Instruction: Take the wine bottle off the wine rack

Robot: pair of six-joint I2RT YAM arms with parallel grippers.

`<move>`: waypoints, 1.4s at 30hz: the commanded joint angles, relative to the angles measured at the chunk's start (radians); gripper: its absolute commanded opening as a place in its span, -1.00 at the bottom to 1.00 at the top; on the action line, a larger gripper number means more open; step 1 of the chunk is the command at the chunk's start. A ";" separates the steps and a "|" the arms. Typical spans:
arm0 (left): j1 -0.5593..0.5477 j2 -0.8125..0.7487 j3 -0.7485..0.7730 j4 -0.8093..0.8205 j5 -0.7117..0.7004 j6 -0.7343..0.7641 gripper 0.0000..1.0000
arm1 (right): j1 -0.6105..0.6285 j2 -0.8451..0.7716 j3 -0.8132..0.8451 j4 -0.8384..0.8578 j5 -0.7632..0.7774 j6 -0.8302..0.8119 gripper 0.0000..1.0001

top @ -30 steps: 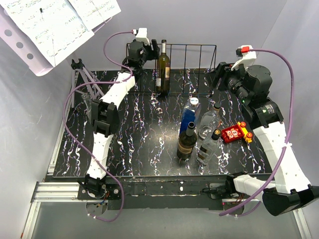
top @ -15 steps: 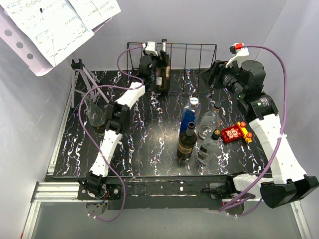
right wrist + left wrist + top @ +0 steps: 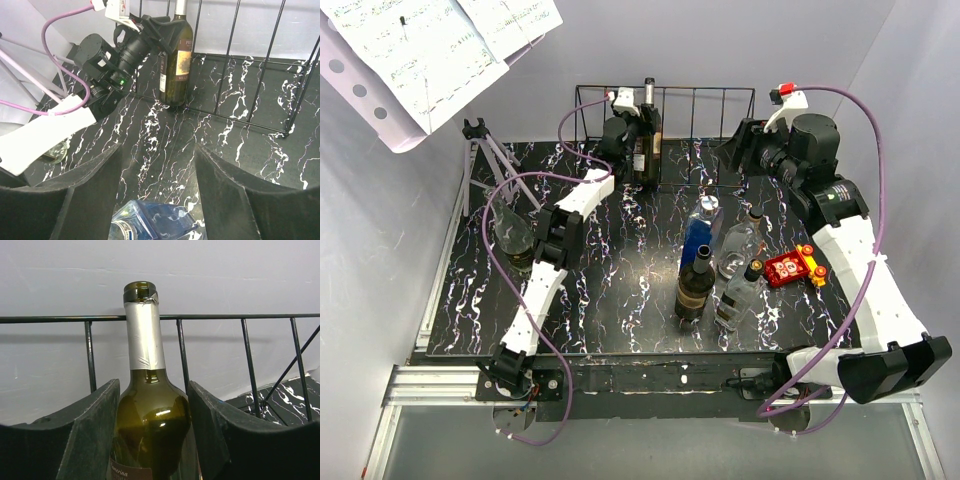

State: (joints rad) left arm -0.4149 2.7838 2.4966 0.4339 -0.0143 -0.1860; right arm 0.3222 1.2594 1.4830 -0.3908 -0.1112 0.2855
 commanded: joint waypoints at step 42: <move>0.051 -0.540 -0.611 -0.682 -0.237 -0.010 -0.12 | 0.006 -0.244 -0.090 0.069 0.013 0.024 0.32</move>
State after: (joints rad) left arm -0.4030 2.2539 1.8366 -0.1295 -0.1822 -0.2241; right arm 0.3229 1.0454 1.3964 -0.3805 -0.0933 0.3008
